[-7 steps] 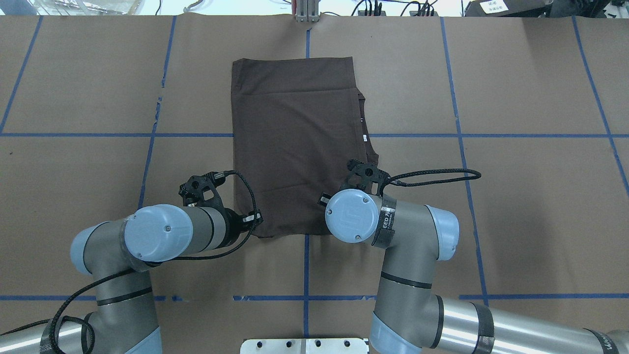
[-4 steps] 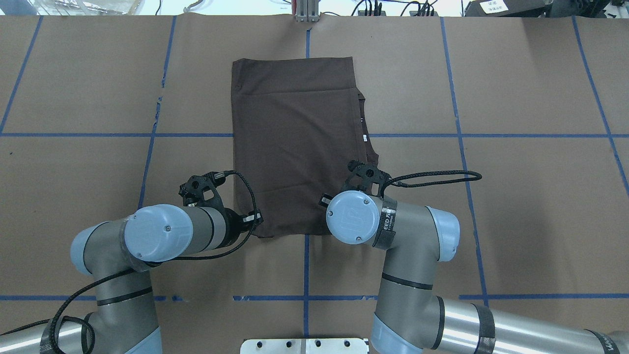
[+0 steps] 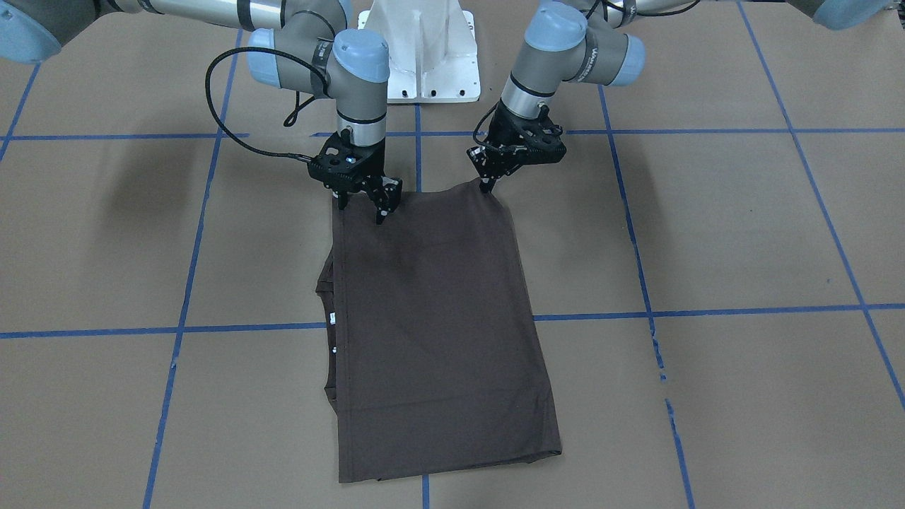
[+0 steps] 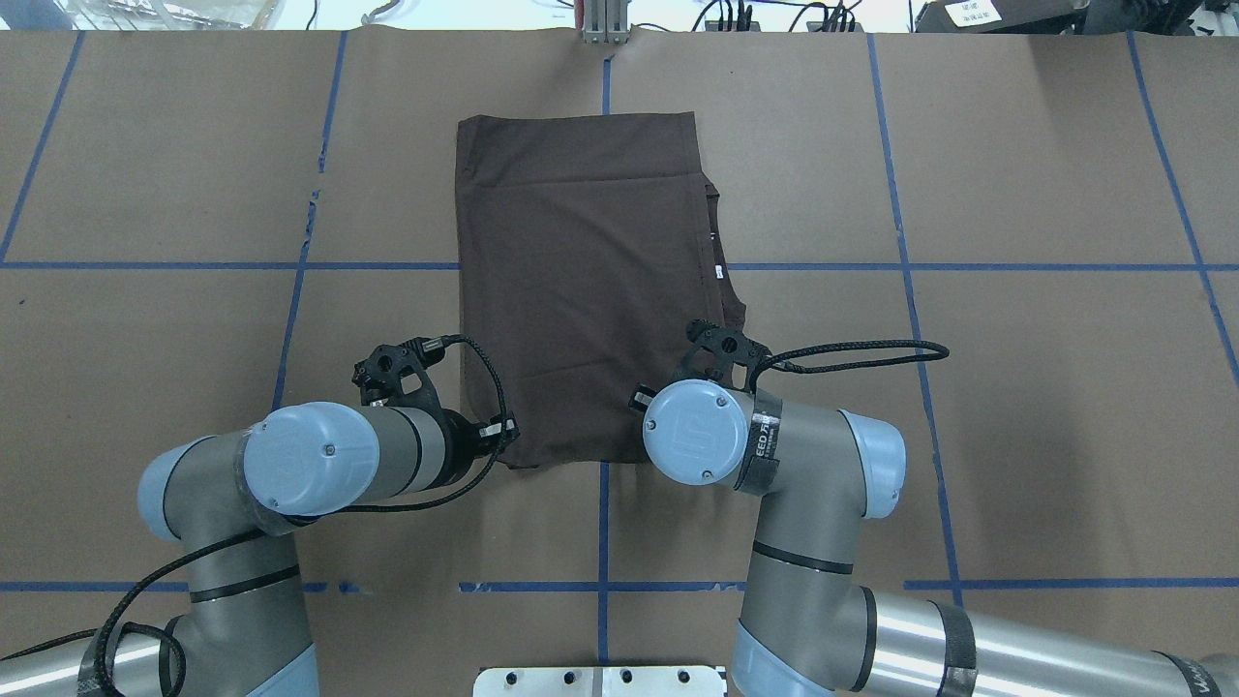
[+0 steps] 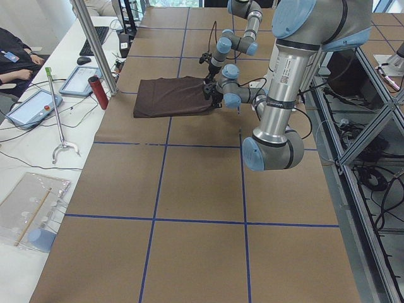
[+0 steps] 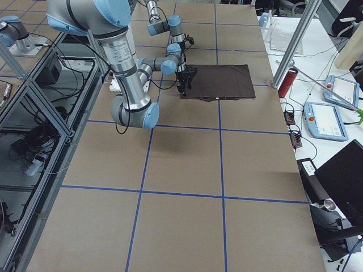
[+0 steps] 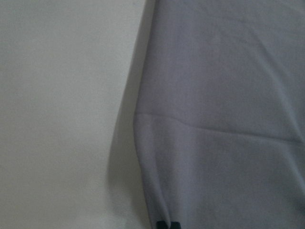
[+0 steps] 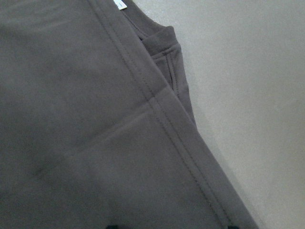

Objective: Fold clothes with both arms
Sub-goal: 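Move the right gripper to the other near corner and grasp both near corners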

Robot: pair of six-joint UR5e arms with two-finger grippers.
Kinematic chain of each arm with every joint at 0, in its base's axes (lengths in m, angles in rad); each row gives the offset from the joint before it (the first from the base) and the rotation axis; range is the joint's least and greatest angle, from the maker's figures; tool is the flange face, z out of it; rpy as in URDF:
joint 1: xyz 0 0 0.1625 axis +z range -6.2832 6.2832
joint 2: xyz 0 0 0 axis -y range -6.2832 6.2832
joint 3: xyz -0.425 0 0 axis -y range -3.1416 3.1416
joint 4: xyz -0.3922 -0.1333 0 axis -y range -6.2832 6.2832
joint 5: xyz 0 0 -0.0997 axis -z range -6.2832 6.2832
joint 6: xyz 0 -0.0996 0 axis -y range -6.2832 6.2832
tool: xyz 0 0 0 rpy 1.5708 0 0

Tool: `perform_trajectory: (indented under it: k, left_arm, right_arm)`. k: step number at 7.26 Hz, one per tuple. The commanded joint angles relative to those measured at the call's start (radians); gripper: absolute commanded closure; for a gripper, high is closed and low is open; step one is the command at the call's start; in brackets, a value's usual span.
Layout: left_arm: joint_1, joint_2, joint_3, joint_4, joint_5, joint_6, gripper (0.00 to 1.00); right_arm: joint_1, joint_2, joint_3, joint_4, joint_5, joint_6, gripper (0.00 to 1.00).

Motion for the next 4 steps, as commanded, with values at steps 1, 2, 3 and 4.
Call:
perform_trajectory:
  k: [1, 2, 3, 4]
  left_arm:
    - [0.0, 0.001, -0.003, 0.0, 0.0, 0.0, 1.0]
    - [0.0, 0.001, -0.003, 0.0, 0.0, 0.0, 1.0]
    - [0.0, 0.001, -0.003, 0.0, 0.0, 0.0, 1.0]
    - [0.0, 0.001, -0.003, 0.0, 0.0, 0.0, 1.0]
  right_arm:
    - [-0.004, 0.001, -0.002, 0.0, -0.01, 0.004, 0.27]
    - [-0.004, 0.004, -0.002, 0.009, -0.023, 0.019, 0.58]
    - [-0.004, 0.003, 0.001, 0.015, -0.026, 0.04, 1.0]
    - [-0.005, 0.006, 0.002, 0.015, -0.027, 0.042, 1.0]
